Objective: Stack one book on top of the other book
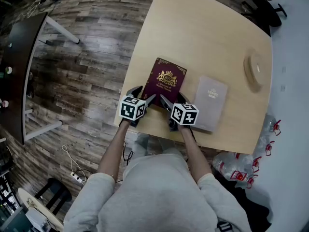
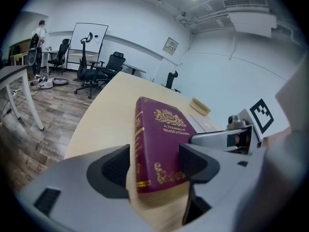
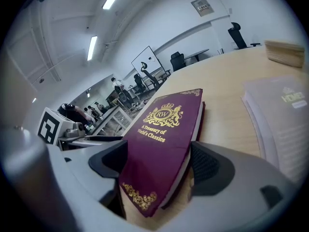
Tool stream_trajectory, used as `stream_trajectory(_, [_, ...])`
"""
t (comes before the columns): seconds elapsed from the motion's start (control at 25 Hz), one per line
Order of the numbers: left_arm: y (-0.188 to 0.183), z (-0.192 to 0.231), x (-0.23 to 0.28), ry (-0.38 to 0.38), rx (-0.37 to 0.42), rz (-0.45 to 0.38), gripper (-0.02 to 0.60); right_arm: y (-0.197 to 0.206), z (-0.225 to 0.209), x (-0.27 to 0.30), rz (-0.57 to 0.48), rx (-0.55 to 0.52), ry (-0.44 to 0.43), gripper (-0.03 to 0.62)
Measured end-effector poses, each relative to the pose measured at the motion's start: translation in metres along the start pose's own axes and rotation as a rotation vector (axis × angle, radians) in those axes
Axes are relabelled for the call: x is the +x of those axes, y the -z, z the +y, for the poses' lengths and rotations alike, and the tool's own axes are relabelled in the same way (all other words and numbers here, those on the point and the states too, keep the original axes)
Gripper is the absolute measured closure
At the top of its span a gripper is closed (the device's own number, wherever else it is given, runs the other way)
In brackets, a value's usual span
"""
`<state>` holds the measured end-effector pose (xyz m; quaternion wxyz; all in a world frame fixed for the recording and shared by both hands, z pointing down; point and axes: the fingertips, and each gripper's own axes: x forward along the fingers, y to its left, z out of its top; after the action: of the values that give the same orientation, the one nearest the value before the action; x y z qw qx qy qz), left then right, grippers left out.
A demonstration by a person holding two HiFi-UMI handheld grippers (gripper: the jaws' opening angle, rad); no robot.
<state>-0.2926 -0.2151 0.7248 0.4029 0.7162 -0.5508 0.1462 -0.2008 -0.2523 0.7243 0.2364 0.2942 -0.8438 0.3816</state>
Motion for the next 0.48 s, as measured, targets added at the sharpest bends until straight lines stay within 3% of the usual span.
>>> stream_trajectory(0.48, [0.0025, -0.0077, 0.0046, 0.026, 0.002, 0.02, 0.261, 0.002, -0.0073, 0.0012, -0.001, -0.016, 0.057, 0.265])
